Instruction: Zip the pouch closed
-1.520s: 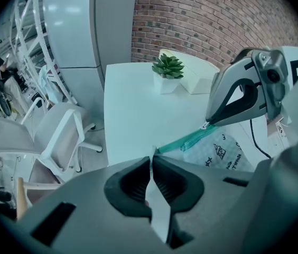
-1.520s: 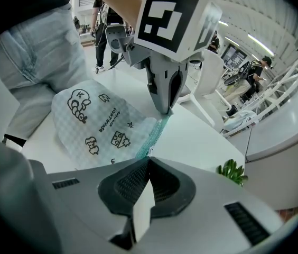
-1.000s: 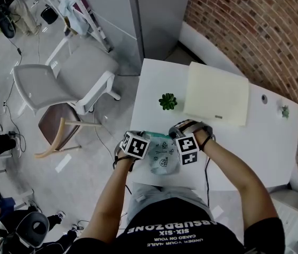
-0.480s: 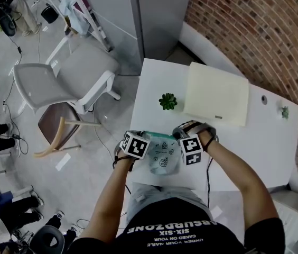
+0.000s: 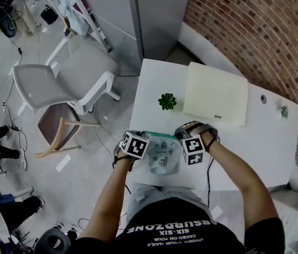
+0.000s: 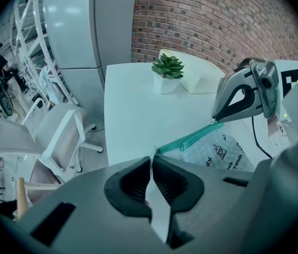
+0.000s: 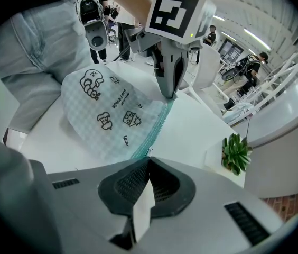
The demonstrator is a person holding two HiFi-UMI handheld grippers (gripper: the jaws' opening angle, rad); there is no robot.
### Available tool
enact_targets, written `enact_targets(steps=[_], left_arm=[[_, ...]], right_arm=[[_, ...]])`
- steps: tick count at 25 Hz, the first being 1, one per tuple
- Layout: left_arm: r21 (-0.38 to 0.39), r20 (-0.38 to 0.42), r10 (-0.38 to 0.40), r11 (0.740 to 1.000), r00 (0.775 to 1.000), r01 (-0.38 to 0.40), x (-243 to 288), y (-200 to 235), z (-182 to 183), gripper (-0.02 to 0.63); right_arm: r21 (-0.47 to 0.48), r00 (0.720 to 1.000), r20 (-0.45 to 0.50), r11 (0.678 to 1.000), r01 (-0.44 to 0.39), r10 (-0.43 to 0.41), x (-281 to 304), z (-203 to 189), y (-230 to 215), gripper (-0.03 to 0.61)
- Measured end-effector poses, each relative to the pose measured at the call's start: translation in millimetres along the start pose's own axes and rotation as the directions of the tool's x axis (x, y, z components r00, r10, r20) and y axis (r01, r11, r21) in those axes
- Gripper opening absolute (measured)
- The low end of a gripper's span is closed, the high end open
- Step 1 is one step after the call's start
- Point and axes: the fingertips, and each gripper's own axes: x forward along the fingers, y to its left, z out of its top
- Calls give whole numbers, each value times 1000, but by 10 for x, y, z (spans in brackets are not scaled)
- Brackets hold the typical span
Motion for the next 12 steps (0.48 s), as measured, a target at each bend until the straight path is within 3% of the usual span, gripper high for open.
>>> enact_targets(steps=[12], left_arm=[[-4, 4, 0, 1000, 1000, 0, 6, 1, -5, 21]], right_arm=[[-1, 998, -52, 1000, 29, -29, -7, -144, 35, 0]])
